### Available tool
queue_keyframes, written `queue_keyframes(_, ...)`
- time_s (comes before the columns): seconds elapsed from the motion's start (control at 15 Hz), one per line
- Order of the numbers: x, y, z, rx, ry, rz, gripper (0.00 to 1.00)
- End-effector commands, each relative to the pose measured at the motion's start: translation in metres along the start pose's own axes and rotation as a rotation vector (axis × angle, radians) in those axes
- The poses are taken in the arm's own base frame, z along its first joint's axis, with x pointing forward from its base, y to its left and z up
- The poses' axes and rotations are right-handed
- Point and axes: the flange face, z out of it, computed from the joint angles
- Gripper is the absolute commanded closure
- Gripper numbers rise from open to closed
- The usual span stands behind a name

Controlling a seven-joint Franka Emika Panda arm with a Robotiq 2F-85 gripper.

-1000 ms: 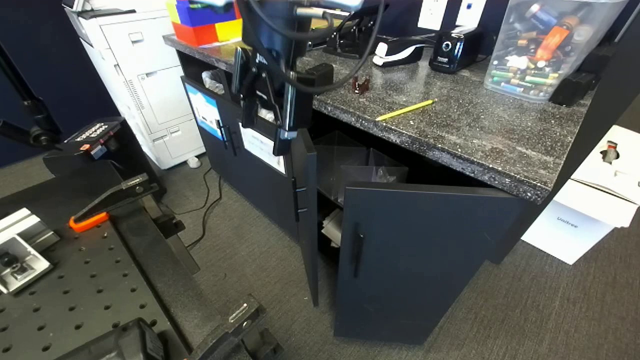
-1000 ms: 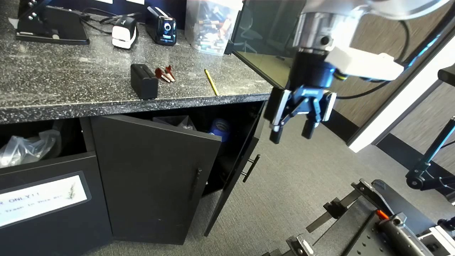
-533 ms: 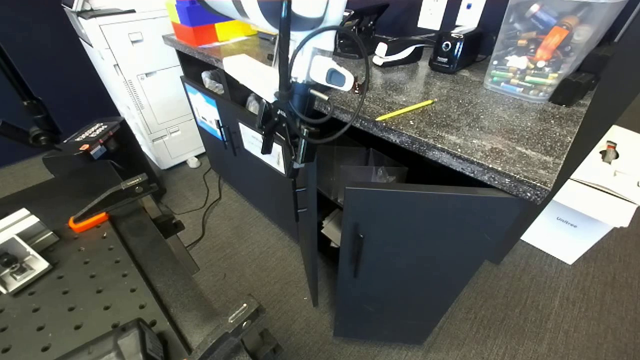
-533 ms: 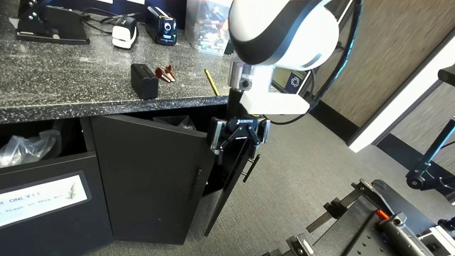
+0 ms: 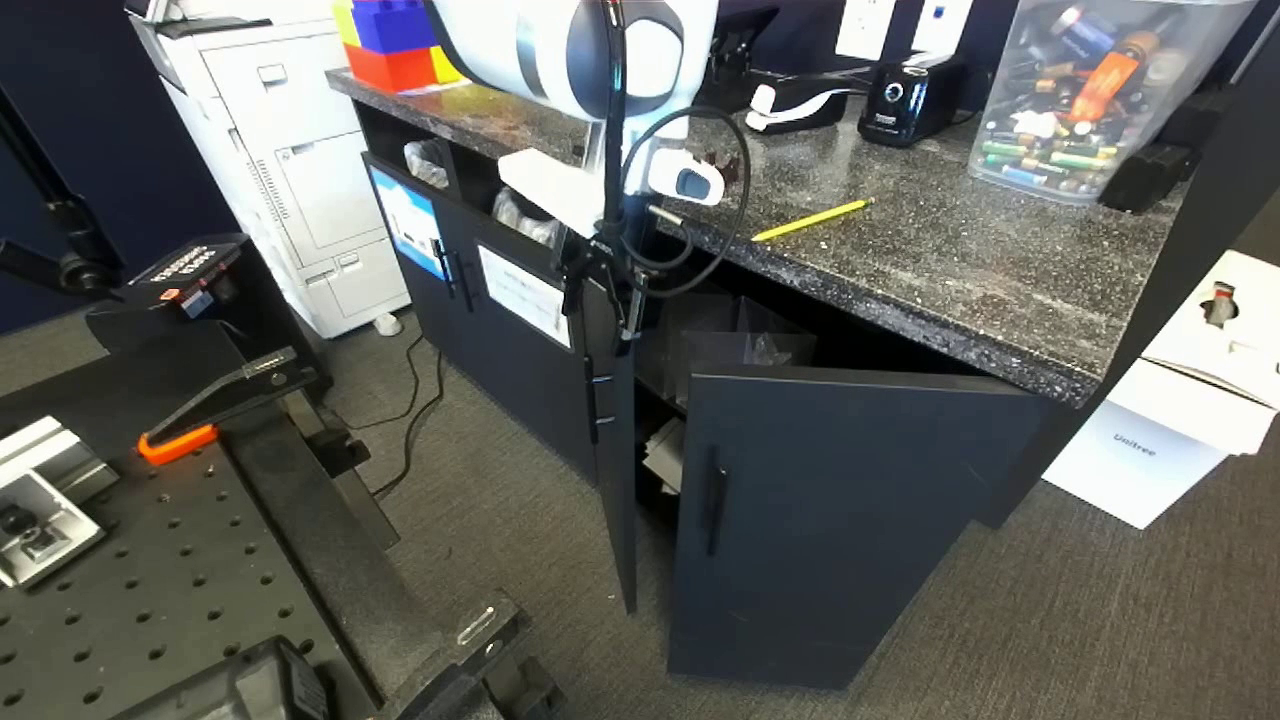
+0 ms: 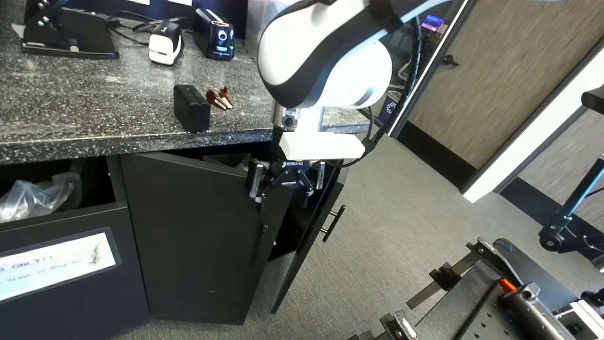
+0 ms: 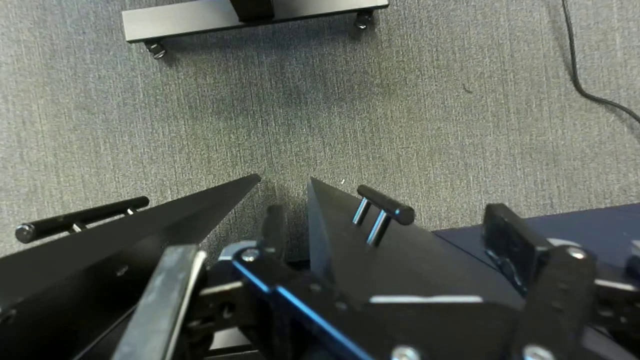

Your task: Close the left door of the cabinet

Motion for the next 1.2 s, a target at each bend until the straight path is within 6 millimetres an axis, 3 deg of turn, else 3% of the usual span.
queue_keyframes(0.0,0.019,-0.011,0.001,-0.054,0.027,0.024,0.0)
queue_keyframes(0.4,0.035,-0.024,0.001,-0.188,0.128,0.078,0.0)
queue_keyframes(0.8,0.048,-0.025,0.002,-0.292,0.201,0.133,0.0)
queue_keyframes(1.13,0.06,-0.018,0.025,-0.402,0.271,0.158,0.0)
